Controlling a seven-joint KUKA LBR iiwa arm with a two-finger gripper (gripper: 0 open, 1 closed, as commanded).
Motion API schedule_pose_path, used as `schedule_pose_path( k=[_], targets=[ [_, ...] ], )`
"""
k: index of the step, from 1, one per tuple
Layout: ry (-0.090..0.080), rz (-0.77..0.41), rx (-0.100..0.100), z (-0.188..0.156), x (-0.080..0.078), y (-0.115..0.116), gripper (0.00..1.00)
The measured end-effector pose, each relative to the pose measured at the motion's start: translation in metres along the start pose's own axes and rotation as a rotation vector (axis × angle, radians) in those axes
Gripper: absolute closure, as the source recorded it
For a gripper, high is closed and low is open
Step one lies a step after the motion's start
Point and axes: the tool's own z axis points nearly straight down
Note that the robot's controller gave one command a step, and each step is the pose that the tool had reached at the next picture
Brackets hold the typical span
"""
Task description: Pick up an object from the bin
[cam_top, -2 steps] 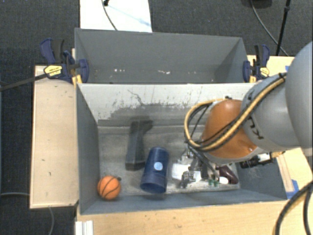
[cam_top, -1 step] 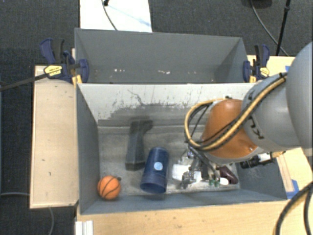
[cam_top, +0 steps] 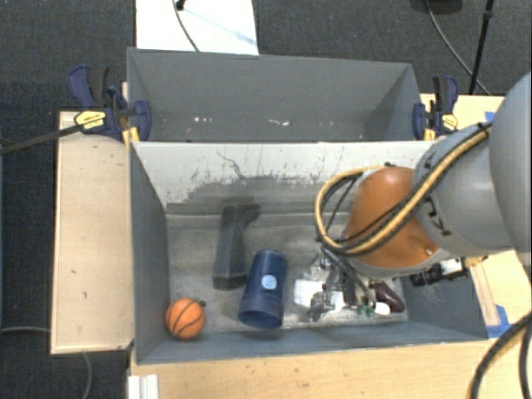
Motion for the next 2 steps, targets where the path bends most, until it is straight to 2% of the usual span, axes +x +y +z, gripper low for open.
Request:
schedule_pose_path(
  k=[2],
  targets=[
    [0.014,0.0,0.003,-0.029,0.003,-0.001,1.0]
  ],
)
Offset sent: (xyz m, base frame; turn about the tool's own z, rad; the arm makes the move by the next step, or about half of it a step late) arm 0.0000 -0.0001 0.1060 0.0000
